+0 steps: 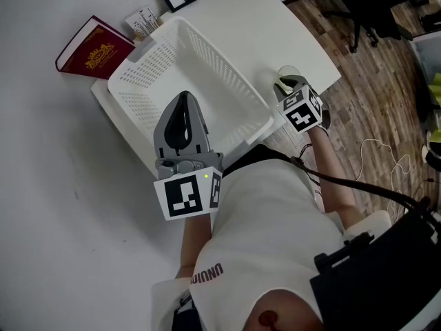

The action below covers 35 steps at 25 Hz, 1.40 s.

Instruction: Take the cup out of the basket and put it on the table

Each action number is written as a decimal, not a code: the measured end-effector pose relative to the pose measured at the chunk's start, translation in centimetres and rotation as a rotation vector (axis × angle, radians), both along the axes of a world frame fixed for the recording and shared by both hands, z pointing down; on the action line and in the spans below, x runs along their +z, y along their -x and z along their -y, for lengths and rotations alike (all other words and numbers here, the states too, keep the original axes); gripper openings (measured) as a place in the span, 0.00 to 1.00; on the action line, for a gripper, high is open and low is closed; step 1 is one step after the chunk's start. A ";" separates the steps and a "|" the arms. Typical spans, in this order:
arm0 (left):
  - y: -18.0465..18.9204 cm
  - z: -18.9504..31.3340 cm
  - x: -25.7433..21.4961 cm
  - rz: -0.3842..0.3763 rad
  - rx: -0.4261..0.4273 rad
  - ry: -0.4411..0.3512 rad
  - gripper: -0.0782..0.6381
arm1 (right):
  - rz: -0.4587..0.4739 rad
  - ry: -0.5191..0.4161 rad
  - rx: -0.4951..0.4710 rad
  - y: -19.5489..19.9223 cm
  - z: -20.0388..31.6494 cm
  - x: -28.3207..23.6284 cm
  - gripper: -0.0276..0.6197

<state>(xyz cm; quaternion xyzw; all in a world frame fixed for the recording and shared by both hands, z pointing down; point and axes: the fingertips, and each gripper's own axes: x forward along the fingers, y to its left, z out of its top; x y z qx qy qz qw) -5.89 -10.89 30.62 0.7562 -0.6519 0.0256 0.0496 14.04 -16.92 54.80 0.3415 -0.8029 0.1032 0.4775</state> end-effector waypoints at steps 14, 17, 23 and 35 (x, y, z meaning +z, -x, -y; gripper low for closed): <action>0.4 0.2 -0.1 -0.011 -0.018 -0.011 0.12 | 0.129 -0.184 0.081 -0.3 2.5 -7.2 0.16; 0.9 0.0 -0.4 -0.016 -0.035 -0.020 0.12 | 0.164 -0.237 0.104 -0.5 3.1 -8.6 0.09; 1.4 -0.2 -0.5 -0.017 -0.051 -0.024 0.12 | 0.203 -0.317 0.142 -0.7 3.4 -10.2 0.07; 1.2 0.0 -0.5 -0.015 -0.040 -0.024 0.12 | 0.226 -0.419 0.209 -2.0 4.3 -12.0 0.07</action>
